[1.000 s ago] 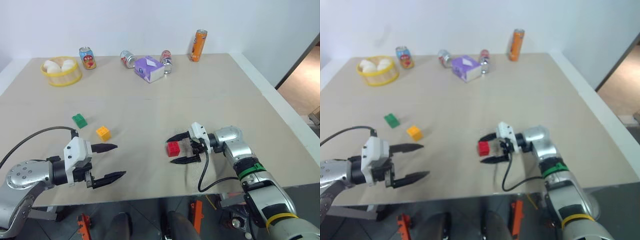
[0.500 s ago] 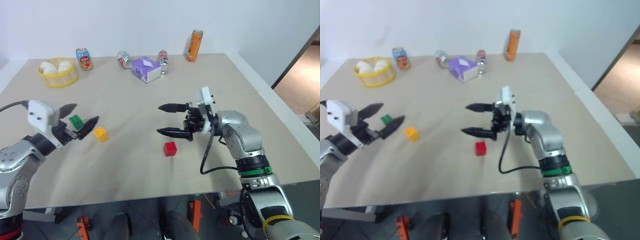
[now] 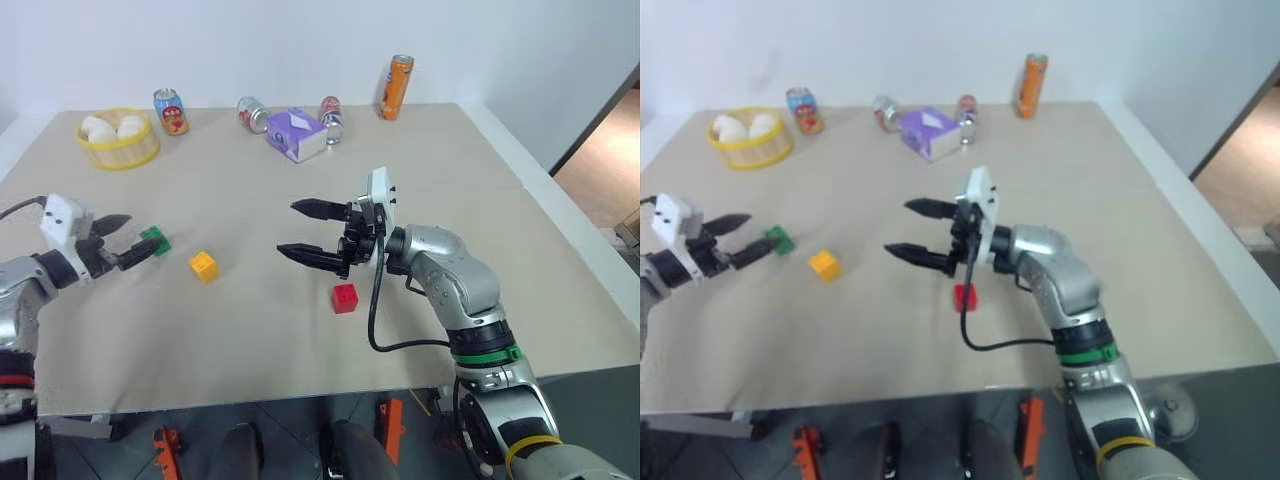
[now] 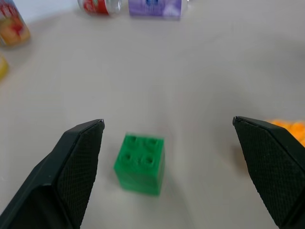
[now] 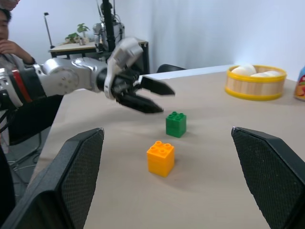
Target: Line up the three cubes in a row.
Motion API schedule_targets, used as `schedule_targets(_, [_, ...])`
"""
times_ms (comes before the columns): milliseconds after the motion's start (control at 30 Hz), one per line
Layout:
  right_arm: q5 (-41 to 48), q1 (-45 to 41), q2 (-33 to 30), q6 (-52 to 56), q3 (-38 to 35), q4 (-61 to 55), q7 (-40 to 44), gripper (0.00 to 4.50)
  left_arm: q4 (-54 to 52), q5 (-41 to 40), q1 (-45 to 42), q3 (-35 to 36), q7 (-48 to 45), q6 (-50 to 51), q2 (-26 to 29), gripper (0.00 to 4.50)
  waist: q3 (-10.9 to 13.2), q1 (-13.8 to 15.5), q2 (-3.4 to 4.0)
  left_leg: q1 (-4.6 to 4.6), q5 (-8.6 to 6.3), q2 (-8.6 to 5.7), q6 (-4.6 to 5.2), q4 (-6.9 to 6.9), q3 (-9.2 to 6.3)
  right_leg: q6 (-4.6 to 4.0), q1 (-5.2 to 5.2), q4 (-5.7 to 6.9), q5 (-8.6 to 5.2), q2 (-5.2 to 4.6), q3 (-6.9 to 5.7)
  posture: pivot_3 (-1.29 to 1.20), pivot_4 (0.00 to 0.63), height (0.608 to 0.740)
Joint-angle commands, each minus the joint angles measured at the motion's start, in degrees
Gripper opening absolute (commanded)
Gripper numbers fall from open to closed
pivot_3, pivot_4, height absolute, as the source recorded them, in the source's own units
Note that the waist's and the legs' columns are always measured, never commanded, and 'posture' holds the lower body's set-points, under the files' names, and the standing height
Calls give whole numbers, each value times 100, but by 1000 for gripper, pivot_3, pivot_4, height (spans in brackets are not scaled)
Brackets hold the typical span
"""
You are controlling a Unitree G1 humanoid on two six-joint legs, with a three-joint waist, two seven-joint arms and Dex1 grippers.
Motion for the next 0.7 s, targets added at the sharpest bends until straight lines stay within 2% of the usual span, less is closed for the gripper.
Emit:
schedule_targets(33, [77,77,-17,38,-89,-482,-196,4427,1069,501,-623,-257,-161,-532,178,4500,0,0,-1,0,0,0,0,0,-3,0,0,0,0,3,-5,0,150,740])
schedule_targets(200, [96,188,-44,93,-113,-690,-364,4427,2217,1000,-1242,-534,-62,-1042,66,4500,-2,-13,-3,1,0,1,0,5,-2,1,0,4,2,3,-3,0,150,740])
schedule_targets(433, [115,243,-70,94,-113,-773,-446,4427,2899,1336,-1623,-645,-26,-1315,-105,4500,-2,-11,-4,-2,0,1,0,12,-2,2,0,7,3,2,-4,0,150,740])
schedule_targets(567, [109,241,-87,85,-109,-775,-446,4500,3049,1366,-1711,-609,17,-1342,-145,3330,-2,-11,-4,-2,0,1,0,15,-3,2,0,10,4,2,-4,0,150,740])
schedule_targets(700, [110,228,-105,84,-112,-765,-434,4500,3094,1339,-1703,-552,59,-1390,-138,1862,-2,-12,-4,-2,0,1,0,18,-3,3,0,12,4,2,-4,0,150,740])
